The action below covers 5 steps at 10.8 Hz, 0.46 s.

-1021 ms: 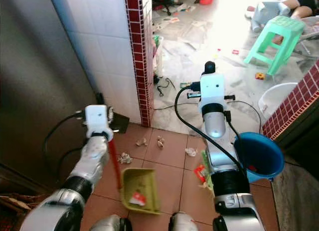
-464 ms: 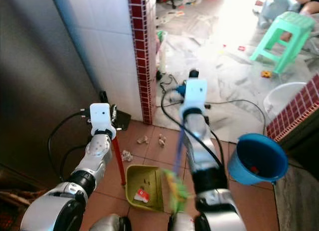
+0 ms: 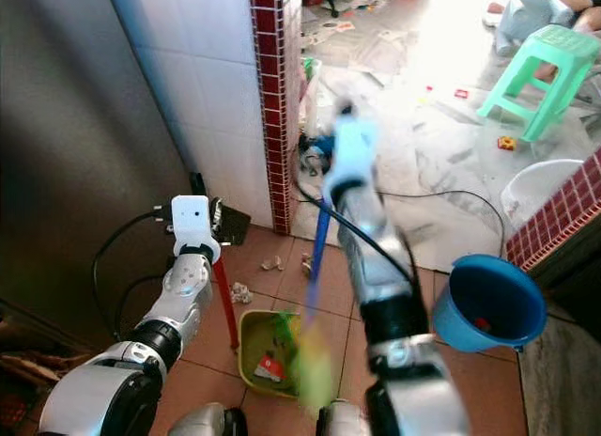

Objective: Sweep floor

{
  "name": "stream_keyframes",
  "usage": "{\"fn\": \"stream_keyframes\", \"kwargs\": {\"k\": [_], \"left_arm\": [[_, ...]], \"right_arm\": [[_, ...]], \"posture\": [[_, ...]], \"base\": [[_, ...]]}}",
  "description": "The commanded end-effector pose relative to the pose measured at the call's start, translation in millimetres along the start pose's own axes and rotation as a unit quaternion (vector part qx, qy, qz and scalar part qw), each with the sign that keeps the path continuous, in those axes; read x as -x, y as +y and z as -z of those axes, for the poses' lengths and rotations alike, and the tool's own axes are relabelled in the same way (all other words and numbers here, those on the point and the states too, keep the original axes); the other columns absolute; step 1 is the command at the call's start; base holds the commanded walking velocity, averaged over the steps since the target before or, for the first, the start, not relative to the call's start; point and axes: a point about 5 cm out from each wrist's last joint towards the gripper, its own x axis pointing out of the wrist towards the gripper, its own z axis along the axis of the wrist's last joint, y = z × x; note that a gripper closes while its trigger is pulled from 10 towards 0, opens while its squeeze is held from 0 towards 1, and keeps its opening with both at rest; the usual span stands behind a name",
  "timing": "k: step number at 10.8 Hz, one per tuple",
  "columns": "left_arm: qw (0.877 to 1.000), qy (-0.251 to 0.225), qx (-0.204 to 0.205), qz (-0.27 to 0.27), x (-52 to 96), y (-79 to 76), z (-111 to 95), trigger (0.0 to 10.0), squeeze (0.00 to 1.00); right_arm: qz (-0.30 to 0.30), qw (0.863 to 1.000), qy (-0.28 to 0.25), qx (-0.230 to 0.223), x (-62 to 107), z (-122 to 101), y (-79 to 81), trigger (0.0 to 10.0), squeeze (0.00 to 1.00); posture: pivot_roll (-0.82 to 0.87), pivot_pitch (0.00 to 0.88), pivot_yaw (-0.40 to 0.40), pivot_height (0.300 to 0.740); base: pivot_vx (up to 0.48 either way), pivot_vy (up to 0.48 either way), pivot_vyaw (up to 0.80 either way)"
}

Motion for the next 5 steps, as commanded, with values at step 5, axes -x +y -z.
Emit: {"fn": "stream_keyframes", "kwargs": {"k": [5], "left_arm": [[1.000,-0.010,-0.009,0.004,0.2,1.6,-1,10.0,0.00]], "right_arm": [[0.058,0.971,-0.107,0.203,-1.3,-26,-37.9,10.0,0.00]], "posture": [[-0.09,0.083,0.028,0.740]], "base": [[0.000,0.000,0.00]]}}
